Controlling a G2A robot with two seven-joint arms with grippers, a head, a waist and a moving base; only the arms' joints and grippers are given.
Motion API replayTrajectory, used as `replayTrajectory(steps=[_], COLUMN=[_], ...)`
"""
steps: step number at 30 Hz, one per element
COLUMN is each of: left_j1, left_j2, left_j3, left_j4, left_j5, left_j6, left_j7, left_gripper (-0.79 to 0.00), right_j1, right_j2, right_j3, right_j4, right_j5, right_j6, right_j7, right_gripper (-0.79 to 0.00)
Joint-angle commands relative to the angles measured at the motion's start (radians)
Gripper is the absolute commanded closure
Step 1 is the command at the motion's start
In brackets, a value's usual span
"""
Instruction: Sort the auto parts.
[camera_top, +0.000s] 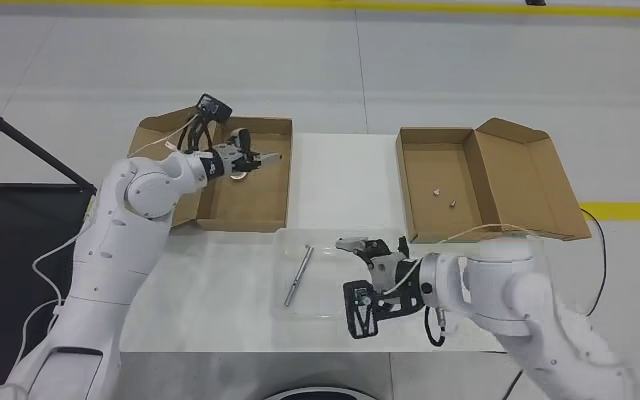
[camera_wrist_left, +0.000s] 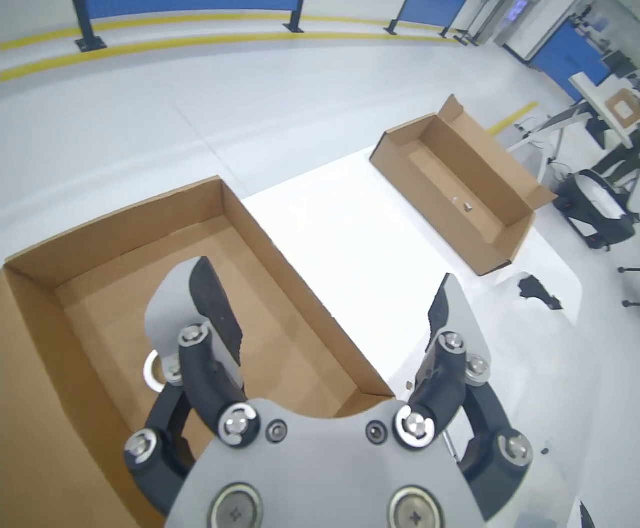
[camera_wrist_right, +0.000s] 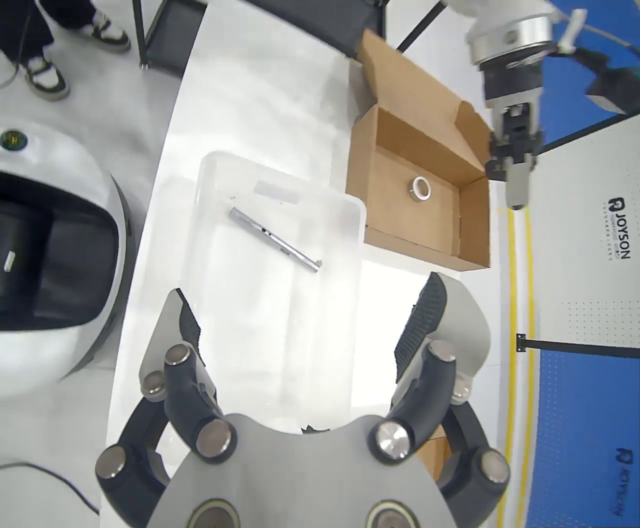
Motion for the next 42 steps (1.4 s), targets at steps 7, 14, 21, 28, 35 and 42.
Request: replayTrajectory(steps=[7, 14, 21, 28, 35, 42], left_j1=[-0.006, -0.004, -0.004, -0.004, -0.004, -0.004], left_j2=[0.013, 0.018, 0.018, 0.018, 0.018, 0.018], left_j3=[-0.009, 0.011, 0.011, 0.011, 0.011, 0.011], left_j4=[0.039, 0.018, 0.018, 0.018, 0.018, 0.018], left_j5=[-0.111, -0.09, -0.09, -0.09, -0.09, -0.09], left_j6=[-0.125, -0.137, -0.137, -0.137, -0.137, -0.137], left_j7=[-0.074, -0.103, -0.103, -0.103, -0.103, -0.103], left_gripper=[-0.785, -0.785, -0.785, -0.785, -0.785, -0.785], right_j1=[0.332, 0.496, 0.496, 0.487, 0.544, 0.597], right_j2=[-0.073, -0.143, -0.143, -0.154, -0.201, -0.25], right_j3=[-0.372, -0.537, -0.537, -0.571, -0.652, -0.734], right_j4=[0.211, 0.335, 0.335, 0.367, 0.485, 0.571], right_j5=[-0.019, 0.005, 0.005, -0.062, -0.107, -0.087], right_j6=[0.0, 0.0, 0.0, 0.0, 0.0, 0.0], right_j7=[0.028, 0.028, 0.028, -0.064, -0.107, -0.145], right_gripper=[-0.785, -0.785, -0.785, -0.785, -0.391, -0.376])
